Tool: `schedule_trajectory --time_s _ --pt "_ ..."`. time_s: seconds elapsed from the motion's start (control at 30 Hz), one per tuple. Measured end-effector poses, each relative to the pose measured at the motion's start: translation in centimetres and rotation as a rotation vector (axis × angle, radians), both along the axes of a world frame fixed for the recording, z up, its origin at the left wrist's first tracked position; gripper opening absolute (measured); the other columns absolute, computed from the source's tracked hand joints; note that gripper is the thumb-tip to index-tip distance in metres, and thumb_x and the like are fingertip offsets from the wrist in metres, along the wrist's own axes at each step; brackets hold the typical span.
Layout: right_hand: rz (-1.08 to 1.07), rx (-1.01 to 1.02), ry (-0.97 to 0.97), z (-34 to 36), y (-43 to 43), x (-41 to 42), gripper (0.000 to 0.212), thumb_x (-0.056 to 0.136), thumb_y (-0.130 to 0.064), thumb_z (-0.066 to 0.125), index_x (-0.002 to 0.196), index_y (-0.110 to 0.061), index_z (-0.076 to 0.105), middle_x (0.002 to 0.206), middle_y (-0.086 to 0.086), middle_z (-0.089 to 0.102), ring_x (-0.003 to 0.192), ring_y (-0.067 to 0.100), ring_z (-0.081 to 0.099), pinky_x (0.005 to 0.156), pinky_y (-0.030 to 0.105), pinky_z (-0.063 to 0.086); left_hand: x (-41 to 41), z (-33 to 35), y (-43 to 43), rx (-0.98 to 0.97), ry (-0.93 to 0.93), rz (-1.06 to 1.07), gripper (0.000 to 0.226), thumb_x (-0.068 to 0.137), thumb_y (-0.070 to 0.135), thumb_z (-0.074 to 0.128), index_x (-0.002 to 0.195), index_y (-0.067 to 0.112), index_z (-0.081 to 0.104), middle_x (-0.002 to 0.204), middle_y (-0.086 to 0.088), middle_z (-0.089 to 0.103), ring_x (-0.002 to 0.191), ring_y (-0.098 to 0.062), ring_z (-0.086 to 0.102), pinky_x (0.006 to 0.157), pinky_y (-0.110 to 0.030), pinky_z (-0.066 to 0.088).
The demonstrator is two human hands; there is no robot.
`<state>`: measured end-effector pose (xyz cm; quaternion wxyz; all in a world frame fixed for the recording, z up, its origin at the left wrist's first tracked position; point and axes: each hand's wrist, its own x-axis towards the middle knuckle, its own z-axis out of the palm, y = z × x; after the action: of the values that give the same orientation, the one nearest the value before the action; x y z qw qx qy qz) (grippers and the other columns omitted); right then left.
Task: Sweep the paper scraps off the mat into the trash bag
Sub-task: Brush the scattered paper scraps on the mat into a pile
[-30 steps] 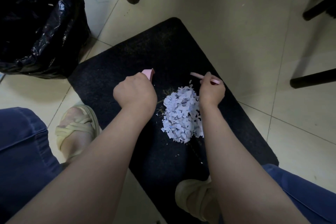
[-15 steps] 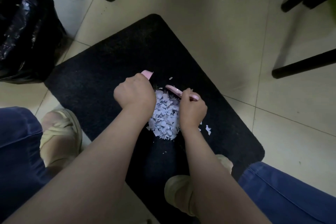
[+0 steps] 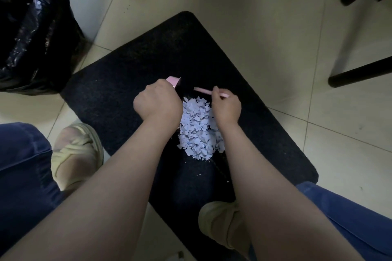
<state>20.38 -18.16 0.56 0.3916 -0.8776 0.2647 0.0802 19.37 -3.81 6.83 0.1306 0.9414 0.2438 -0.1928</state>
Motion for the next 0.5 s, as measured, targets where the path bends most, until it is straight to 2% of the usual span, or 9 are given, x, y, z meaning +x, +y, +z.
schedule_trajectory --time_s 0.1,0.2,0.27,0.37,0.43,0.5 --pt "0.006 -0.040 0.006 0.1 0.2 -2.1 0.027 0.096 -0.034 0.052 0.080 -0.022 0.069 0.062 -0.006 0.061 0.058 0.014 0.058 0.054 0.024 0.043 0.0 0.3 -0.5 -0.007 0.016 -0.017 0.019 0.089 0.010 0.052 0.106 0.010 0.061 0.100 -0.009 0.066 0.091 -0.028 0.064 0.064 -0.030 0.038" --pt "-0.084 -0.067 -0.077 0.2 0.0 -3.2 0.029 0.095 -0.034 0.052 0.070 -0.025 0.065 0.060 -0.004 0.061 0.059 0.013 0.058 0.054 0.024 0.044 -0.4 0.5 -0.9 -0.004 0.031 -0.030 0.017 0.088 0.010 0.056 0.105 0.011 0.060 0.083 -0.006 0.059 0.072 -0.023 0.055 0.055 -0.029 0.034" --pt "-0.172 -0.069 -0.163 0.1 -0.6 -3.3 0.029 0.094 -0.038 0.050 0.080 -0.025 0.071 0.068 0.001 0.066 0.066 0.018 0.062 0.056 0.027 0.047 -0.7 0.4 -1.0 0.000 0.031 -0.034 0.017 0.088 0.011 0.056 0.105 0.011 0.060 0.083 -0.006 0.059 0.069 -0.022 0.050 0.054 -0.029 0.033" --pt "-0.340 -0.134 -0.214 -0.2 -2.0 -2.8 0.032 0.095 -0.044 0.048 0.093 -0.024 0.073 0.075 -0.002 0.066 0.077 0.020 0.064 0.059 0.026 0.044 -1.0 0.3 -0.7 -0.003 0.007 -0.033 0.019 0.089 0.010 0.054 0.106 0.011 0.061 0.097 -0.008 0.066 0.085 -0.026 0.062 0.061 -0.030 0.036" --pt "-0.411 -0.171 -0.191 -0.2 -3.1 -2.4 0.034 0.097 -0.045 0.047 0.098 -0.022 0.073 0.074 -0.007 0.061 0.083 0.019 0.063 0.060 0.025 0.040 -0.9 0.3 -0.6 -0.003 -0.003 -0.028 0.020 0.089 0.010 0.053 0.107 0.011 0.061 0.099 -0.008 0.066 0.091 -0.028 0.064 0.063 -0.030 0.037" --pt "-0.393 -0.166 -0.097 -0.4 -3.9 -2.5 0.037 0.098 -0.045 0.046 0.103 -0.020 0.072 0.074 -0.007 0.059 0.076 0.016 0.061 0.054 0.023 0.037 -0.7 0.2 -0.6 0.004 -0.001 -0.025 0.019 0.089 0.010 0.054 0.106 0.011 0.061 0.098 -0.009 0.066 0.089 -0.028 0.064 0.062 -0.030 0.037"
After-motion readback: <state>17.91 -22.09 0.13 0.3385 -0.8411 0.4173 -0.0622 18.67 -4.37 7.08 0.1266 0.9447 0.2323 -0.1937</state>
